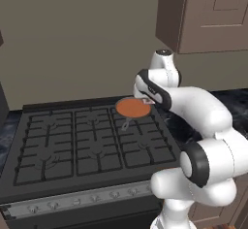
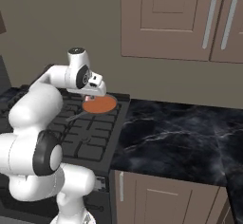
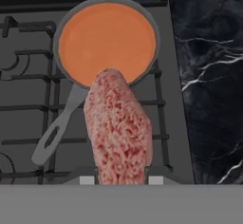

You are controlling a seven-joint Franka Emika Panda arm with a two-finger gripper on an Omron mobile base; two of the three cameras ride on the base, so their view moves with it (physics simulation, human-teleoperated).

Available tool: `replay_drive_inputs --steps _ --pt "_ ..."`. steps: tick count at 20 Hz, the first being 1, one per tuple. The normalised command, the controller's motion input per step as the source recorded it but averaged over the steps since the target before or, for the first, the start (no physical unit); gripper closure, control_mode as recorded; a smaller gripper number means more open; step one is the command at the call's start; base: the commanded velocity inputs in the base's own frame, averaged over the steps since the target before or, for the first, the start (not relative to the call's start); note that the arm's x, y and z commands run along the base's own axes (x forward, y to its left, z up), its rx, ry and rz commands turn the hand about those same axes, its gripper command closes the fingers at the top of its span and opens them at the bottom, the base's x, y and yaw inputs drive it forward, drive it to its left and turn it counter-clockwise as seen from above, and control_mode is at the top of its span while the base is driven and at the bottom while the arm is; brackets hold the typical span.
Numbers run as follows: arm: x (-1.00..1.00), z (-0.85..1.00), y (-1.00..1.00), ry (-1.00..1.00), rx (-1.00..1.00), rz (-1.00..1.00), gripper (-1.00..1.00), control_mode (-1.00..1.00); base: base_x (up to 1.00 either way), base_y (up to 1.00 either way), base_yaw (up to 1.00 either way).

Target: Retrieve the steak from the fridge and place it on the saucepan with marinade on the stove.

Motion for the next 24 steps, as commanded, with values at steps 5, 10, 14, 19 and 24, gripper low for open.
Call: replay_drive_inputs --steps 5,10,14,19,24 --pt "0.41 -0.35 0.0 0.0 0.0 0.0 1.0 -1.0 0.0 0.0 0.0" --pt "0.35 -0.42 0.01 0.0 0.0 0.0 1.0 -1.0 0.0 0.0 0.0" --pt "0.34 -0.43 0.02 0.0 0.0 0.0 1.0 -1.0 0.0 0.0 0.0" --pt "0.31 -0.26 0.0 0.0 0.0 0.0 1.0 -1.0 0.0 0.0 0.0" --pt "0.15 -0.15 0.0 0.0 0.0 0.0 1.0 -1.0 0.0 0.0 0.0"
